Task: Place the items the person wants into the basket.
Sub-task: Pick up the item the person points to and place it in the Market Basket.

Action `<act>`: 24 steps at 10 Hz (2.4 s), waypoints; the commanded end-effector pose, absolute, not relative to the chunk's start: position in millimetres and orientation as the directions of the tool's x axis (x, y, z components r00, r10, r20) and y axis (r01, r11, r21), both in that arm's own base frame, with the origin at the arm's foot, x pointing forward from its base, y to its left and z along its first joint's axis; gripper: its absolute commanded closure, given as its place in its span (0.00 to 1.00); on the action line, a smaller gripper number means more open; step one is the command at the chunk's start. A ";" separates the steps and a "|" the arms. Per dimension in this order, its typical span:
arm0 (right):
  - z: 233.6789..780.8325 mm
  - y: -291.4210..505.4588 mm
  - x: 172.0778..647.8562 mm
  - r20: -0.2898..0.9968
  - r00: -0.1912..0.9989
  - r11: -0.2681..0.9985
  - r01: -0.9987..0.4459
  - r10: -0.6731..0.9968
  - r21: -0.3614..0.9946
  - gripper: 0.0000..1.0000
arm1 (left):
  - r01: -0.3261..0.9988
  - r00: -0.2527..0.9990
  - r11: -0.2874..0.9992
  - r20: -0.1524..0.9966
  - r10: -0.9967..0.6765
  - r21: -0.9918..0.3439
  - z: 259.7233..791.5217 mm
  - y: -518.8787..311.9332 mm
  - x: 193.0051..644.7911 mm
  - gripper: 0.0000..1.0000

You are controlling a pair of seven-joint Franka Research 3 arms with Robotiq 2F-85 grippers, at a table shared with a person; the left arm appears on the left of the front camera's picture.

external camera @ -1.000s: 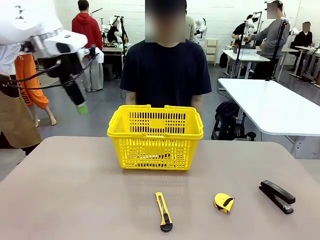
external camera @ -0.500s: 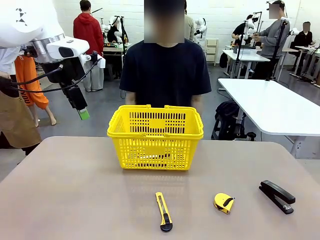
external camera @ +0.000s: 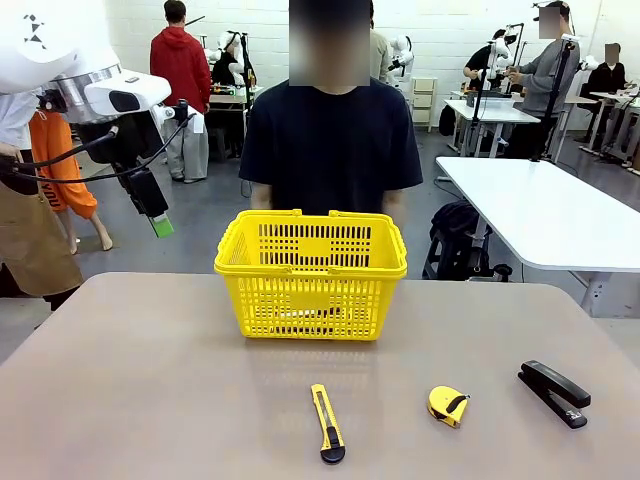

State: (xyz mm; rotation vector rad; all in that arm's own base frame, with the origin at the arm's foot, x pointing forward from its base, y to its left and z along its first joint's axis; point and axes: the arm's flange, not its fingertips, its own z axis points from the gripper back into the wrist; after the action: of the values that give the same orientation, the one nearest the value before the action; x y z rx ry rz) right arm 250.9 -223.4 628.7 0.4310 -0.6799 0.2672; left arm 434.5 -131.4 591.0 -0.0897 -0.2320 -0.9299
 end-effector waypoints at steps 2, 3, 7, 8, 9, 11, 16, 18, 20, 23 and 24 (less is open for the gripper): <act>627.9 -222.7 251.3 0.662 0.743 0.870 -0.391 0.105 0.301 0.00 | 0.809 0.563 0.586 0.239 -0.791 0.035 589.7 -127.9 431.9 0.00; 627.9 -222.7 251.3 0.662 0.743 0.870 -0.391 0.105 0.301 0.00 | 0.809 0.563 0.586 0.239 -0.791 0.035 589.7 -127.9 431.9 0.00; 627.9 -222.7 251.3 0.662 0.743 0.870 -0.391 0.105 0.301 0.00 | 0.879 0.423 0.473 0.550 -0.721 -0.057 628.8 -27.1 399.0 0.00; 627.9 -222.7 251.3 0.662 0.743 0.870 -0.391 0.105 0.301 0.00 | 0.891 0.378 0.453 0.620 -0.688 -0.040 640.4 3.6 381.6 0.00; 627.9 -222.7 251.3 0.662 0.743 0.870 -0.391 0.105 0.301 0.00 | 0.902 0.329 0.432 0.671 -0.665 -0.014 647.6 27.7 368.7 0.00; 627.9 -222.7 251.3 0.662 0.743 0.870 -0.391 0.105 0.301 0.00 | 0.902 0.255 0.431 0.778 -0.573 0.021 654.9 76.8 352.8 0.00; 627.9 -222.7 251.3 0.662 0.743 0.870 -0.391 0.105 0.301 0.00 | 0.820 0.308 0.571 0.817 -0.488 0.032 652.7 165.2 337.5 0.00; 627.9 -222.7 251.3 0.662 0.743 0.870 -0.391 0.105 0.301 0.00 | 0.826 0.322 0.562 0.784 -0.531 0.040 648.2 177.1 326.7 0.00; 627.9 -222.7 251.3 0.662 0.743 0.870 -0.391 0.105 0.301 0.00 | 0.835 0.331 0.549 0.766 -0.551 0.034 646.5 182.6 321.2 0.00; 627.9 -222.7 251.3 0.662 0.743 0.870 -0.391 0.105 0.301 0.00 | 0.824 0.343 0.566 0.784 -0.518 0.013 644.4 180.0 321.6 0.00; 627.9 -222.7 251.3 0.662 0.743 0.870 -0.391 0.105 0.301 0.00 | 0.824 0.343 0.566 0.784 -0.518 0.013 644.4 180.0 321.6 0.00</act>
State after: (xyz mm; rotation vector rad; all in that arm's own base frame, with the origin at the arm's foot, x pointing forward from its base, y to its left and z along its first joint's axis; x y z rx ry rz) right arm 250.9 -223.4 628.6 0.4310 -0.6796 0.2671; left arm 321.3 179.1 642.8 -0.4417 -0.8201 -0.9086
